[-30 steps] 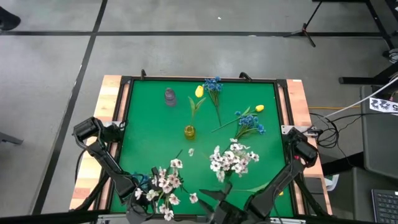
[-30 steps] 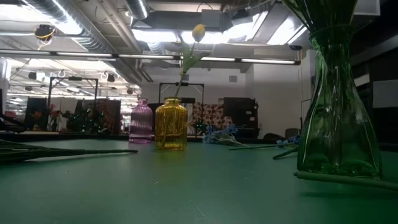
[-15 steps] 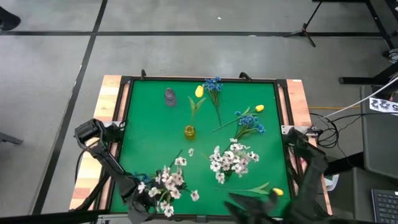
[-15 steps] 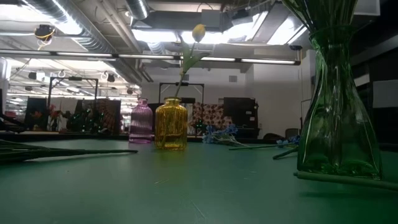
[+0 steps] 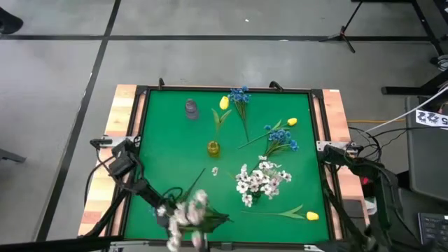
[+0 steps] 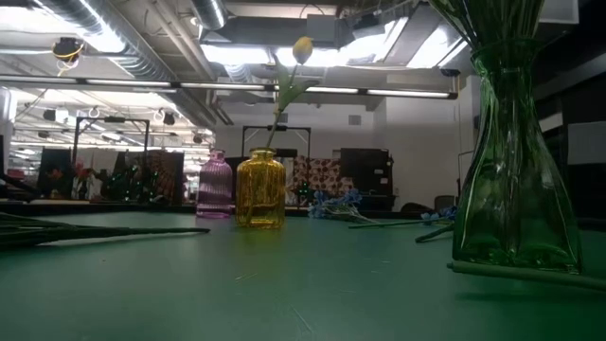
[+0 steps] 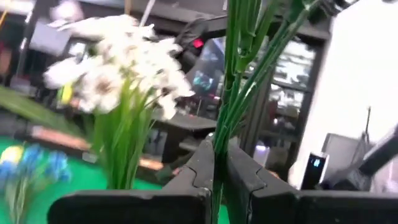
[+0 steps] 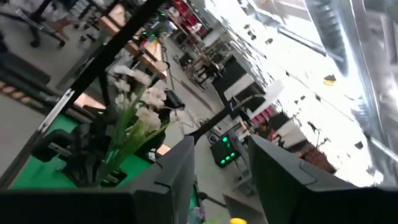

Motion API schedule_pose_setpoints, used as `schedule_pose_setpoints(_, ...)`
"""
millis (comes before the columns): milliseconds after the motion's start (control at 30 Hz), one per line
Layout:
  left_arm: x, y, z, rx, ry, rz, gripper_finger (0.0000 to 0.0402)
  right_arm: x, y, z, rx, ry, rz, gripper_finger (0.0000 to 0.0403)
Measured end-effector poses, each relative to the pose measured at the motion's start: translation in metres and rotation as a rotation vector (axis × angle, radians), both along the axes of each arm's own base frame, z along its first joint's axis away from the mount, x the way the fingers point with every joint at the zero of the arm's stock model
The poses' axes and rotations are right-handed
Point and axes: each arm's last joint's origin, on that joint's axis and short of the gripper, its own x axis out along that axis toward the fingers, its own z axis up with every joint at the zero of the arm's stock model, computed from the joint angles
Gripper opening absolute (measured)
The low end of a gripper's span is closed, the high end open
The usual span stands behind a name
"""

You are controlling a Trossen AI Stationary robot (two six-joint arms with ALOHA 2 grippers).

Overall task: Sort flowers into vase by color
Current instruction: Put the white flowers into the green vase

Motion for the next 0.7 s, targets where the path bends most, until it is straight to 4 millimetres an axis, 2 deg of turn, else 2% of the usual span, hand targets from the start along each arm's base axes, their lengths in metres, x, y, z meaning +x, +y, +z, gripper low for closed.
schedule_pose_setpoints(167, 0.032, 0.011, 0.018, 0.174, -0.104, -0.105, 0.0008, -0.016, 0.008, -0.003, -0.053, 0.019, 0.038, 0.0152)
schedule_pose_setpoints(333, 0.05, 0.021, 0.033, 0.306, -0.111, -0.009, 0.0008, -0.019, 0.01, -0.005, -0.053, 0.018, 0.047, 0.0152)
schedule_pose_setpoints(700, 0.074, 0.047, 0.024, 0.397, -0.017, 0.037, 0.0008, -0.019, 0.012, -0.008, -0.068, 0.022, 0.049, 0.0152)
